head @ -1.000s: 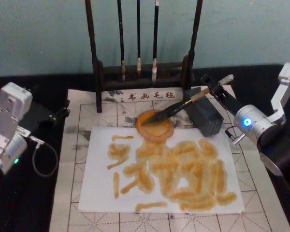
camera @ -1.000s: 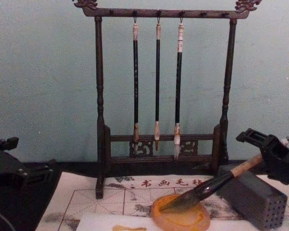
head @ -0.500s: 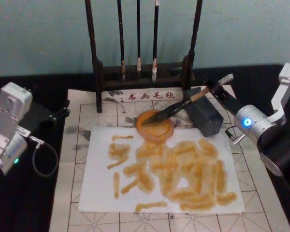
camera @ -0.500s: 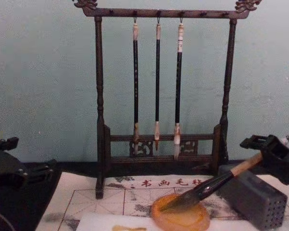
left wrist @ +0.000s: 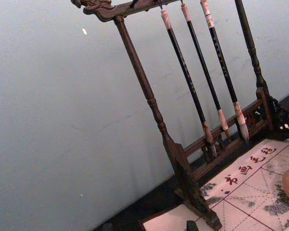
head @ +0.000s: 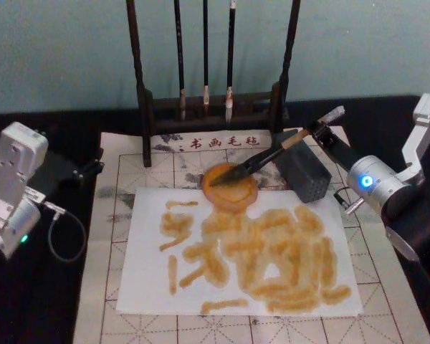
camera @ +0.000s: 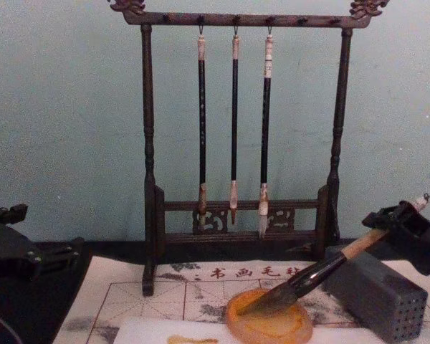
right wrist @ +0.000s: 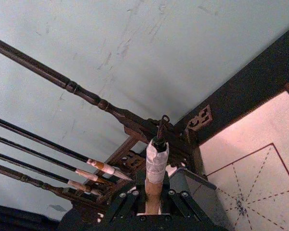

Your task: Pick up the brush from the inkstone, write on the paper, then place the brush back to its original position.

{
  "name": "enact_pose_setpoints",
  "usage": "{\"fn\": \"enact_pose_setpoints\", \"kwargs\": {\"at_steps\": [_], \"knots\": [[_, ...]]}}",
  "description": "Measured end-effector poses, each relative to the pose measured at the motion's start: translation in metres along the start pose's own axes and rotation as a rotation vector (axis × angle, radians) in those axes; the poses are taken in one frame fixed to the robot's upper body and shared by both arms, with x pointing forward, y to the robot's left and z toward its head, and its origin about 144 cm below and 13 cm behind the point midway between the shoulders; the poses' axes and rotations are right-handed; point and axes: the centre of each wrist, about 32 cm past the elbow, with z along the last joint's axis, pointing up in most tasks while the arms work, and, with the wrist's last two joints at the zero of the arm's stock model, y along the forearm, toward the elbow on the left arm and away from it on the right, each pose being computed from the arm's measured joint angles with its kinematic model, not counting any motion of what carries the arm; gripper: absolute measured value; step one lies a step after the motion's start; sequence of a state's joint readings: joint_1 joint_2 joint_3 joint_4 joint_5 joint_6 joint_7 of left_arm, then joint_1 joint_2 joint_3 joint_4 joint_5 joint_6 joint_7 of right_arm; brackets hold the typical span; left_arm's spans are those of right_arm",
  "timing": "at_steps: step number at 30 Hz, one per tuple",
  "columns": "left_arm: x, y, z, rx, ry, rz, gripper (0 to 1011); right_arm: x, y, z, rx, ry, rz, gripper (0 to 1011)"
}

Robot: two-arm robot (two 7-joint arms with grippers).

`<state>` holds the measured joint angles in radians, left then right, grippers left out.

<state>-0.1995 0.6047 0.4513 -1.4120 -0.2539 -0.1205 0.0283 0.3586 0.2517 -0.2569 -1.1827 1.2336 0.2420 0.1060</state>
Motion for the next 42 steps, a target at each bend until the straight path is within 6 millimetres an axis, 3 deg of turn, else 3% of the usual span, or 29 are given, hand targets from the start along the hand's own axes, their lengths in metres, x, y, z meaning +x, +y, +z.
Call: {"fn": "enact_pose_setpoints", "kwargs": {"at_steps": [25, 42], "knots": [[0.000, 0.000, 0.000, 0.000, 0.000, 0.000, 1001, -0.005, -0.001, 0.004, 0.030, -0.045, 0.056, 185], [0.000, 0.000, 0.000, 0.000, 0.000, 0.000, 1001, -0.013, 0.004, 0.012, 0.018, -0.217, 0.101, 185]]}}
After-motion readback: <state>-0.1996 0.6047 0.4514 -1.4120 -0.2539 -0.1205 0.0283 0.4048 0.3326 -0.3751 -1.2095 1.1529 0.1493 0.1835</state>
